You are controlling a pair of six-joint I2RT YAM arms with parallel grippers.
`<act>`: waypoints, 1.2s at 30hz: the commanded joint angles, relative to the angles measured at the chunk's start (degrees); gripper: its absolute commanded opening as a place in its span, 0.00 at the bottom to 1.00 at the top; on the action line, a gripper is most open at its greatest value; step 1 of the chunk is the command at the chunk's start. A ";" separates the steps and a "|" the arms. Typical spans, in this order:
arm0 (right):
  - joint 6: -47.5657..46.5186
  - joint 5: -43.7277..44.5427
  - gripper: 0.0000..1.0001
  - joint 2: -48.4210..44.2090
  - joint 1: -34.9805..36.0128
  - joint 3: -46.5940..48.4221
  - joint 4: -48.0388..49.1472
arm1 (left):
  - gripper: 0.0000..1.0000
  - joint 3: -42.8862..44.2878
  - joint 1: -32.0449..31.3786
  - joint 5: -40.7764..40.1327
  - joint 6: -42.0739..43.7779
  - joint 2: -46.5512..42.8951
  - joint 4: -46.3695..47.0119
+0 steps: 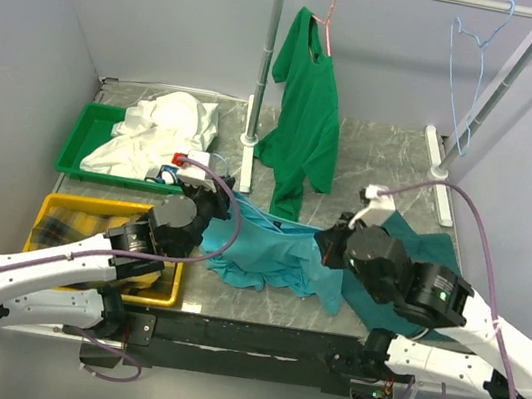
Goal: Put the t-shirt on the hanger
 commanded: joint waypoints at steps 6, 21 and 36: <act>-12.73 -14.08 0.00 12.77 -6.68 17.65 8.12 | 0.01 12.39 -2.07 -0.21 10.64 1.92 0.06; -17.74 -17.60 0.00 20.70 -8.80 39.93 7.15 | 0.01 44.32 -3.12 13.06 16.62 8.87 -17.52; -19.23 -21.47 0.75 0.58 -8.88 3.45 19.82 | 0.01 19.36 -3.21 10.60 7.74 2.36 -13.30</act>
